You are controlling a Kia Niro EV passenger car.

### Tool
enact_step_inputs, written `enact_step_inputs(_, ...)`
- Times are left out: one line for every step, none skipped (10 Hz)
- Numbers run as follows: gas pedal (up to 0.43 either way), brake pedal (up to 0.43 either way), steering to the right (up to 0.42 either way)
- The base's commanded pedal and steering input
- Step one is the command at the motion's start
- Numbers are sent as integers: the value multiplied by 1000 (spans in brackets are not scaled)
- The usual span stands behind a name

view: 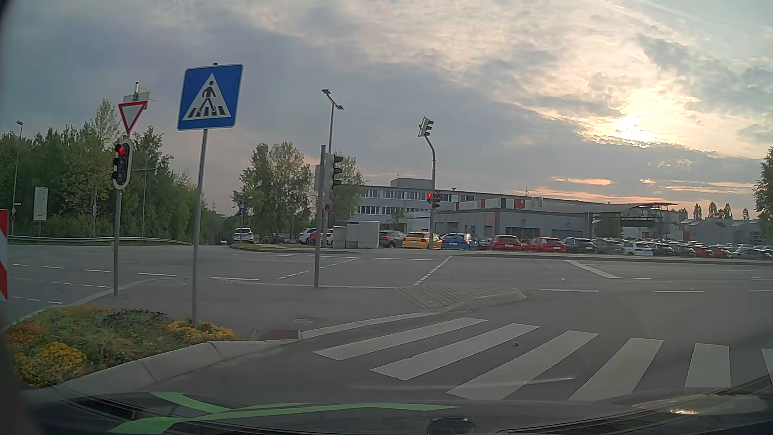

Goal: Follow the waypoints while adhering to traffic rules and regulations

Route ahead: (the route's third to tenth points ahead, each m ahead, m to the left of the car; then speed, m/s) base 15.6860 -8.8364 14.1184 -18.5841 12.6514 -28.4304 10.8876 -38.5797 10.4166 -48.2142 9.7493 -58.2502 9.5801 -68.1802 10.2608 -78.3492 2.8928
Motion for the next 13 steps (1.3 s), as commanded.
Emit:
enact_step_inputs(0, 67, 363)
enact_step_inputs(0, 55, 382)
enact_step_inputs(0, 43, 392)
enact_step_inputs(0, 24, 393)
enact_step_inputs(0, 18, 396)
enact_step_inputs(0, 18, 404)
enact_step_inputs(0, 0, 411)
enact_step_inputs(0, 0, 414)
enact_step_inputs(0, 0, 415)
enact_step_inputs(0, 0, 415)
enact_step_inputs(0, 0, 415)
enact_step_inputs(0, 0, 415)
enact_step_inputs(28, 0, 417)
